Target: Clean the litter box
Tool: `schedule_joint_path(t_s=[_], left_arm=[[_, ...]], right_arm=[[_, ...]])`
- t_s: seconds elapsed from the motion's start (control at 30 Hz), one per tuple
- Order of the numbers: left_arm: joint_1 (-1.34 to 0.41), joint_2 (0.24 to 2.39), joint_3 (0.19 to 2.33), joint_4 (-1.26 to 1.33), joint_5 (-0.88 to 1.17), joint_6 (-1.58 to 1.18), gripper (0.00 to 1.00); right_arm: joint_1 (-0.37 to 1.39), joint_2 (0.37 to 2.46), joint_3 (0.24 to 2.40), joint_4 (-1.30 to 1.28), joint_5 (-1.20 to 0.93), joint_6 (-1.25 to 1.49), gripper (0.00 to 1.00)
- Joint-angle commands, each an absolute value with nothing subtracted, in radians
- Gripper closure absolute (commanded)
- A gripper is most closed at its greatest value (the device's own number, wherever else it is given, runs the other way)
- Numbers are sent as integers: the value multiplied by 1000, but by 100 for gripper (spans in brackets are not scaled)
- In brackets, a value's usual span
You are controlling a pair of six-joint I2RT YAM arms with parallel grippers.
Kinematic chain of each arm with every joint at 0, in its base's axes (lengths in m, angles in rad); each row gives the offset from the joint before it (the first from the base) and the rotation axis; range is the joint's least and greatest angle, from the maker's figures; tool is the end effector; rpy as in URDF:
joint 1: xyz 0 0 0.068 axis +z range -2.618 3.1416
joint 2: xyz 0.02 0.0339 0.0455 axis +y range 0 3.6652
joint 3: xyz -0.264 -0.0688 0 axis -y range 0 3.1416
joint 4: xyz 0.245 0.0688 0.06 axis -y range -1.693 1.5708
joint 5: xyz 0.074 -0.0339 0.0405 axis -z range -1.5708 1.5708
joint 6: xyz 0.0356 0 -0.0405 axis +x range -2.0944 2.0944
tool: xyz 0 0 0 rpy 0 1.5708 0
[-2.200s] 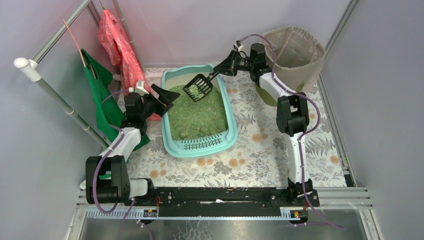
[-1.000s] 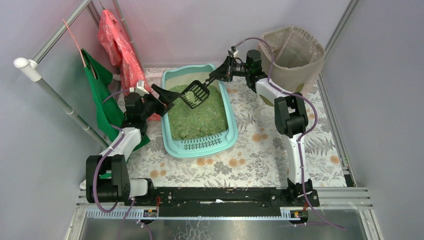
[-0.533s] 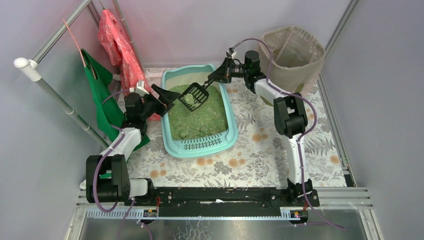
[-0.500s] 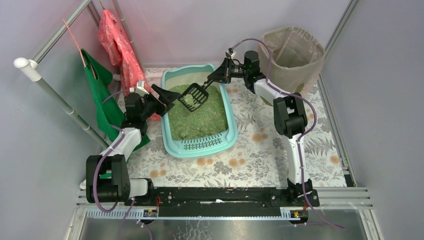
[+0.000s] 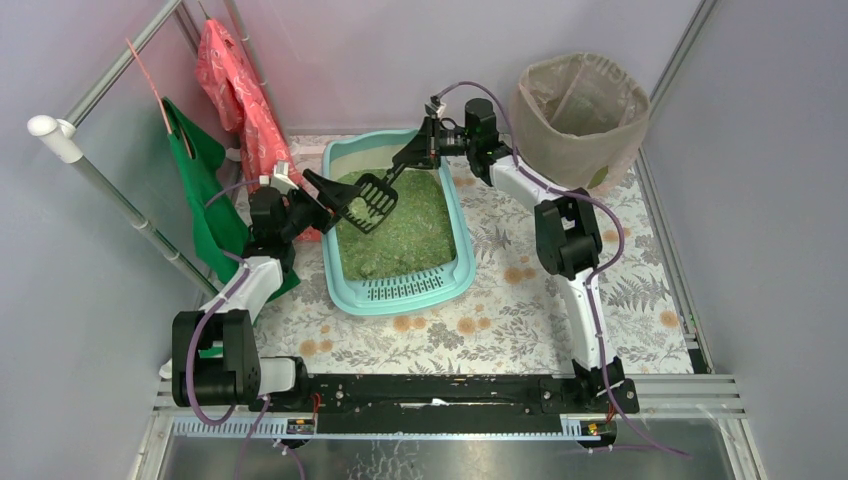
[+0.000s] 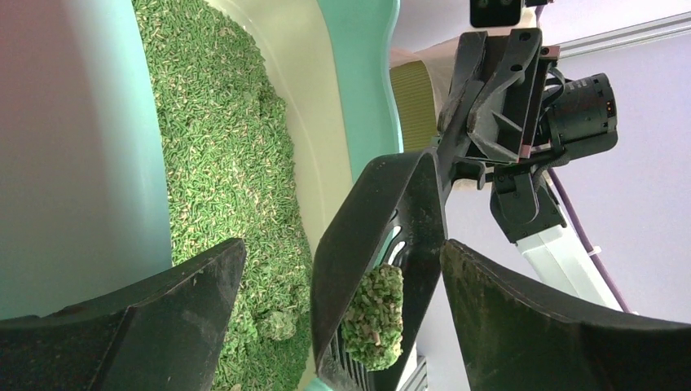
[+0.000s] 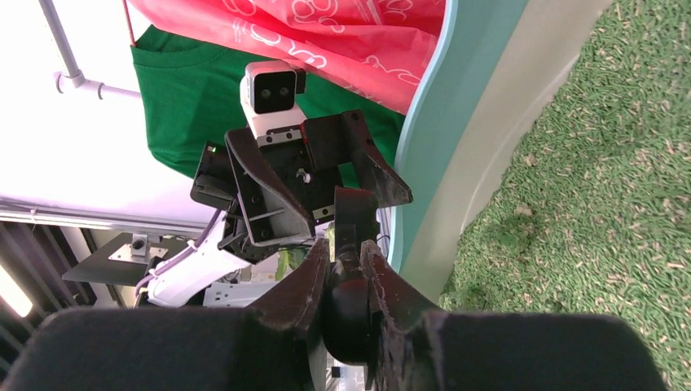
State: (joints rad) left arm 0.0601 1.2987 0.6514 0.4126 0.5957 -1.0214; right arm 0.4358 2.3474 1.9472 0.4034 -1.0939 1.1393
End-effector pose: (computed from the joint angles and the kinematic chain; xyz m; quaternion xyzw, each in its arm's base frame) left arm 0.2820 -0.0030 0.2438 -0.2305 0.7370 -0.4781 0.4186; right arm 0.4802 0.2585 0.2619 -0.1380 0.6930 0.6877 0.1666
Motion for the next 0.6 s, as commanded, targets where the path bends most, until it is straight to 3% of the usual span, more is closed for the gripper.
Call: schedule_joint_path(t_s=[0.0, 0.23, 0.57], left_arm=[[65, 1306, 614, 376, 592, -1006, 1], [62, 1297, 616, 372, 592, -1005, 1], [59, 1290, 614, 416, 620, -1037, 1]], right_arm=[[461, 2363, 2057, 403, -1112, 1148, 100], [439, 2374, 2256, 212, -1122, 1071, 100], [371, 2323, 2283, 95, -1105, 1000, 100]])
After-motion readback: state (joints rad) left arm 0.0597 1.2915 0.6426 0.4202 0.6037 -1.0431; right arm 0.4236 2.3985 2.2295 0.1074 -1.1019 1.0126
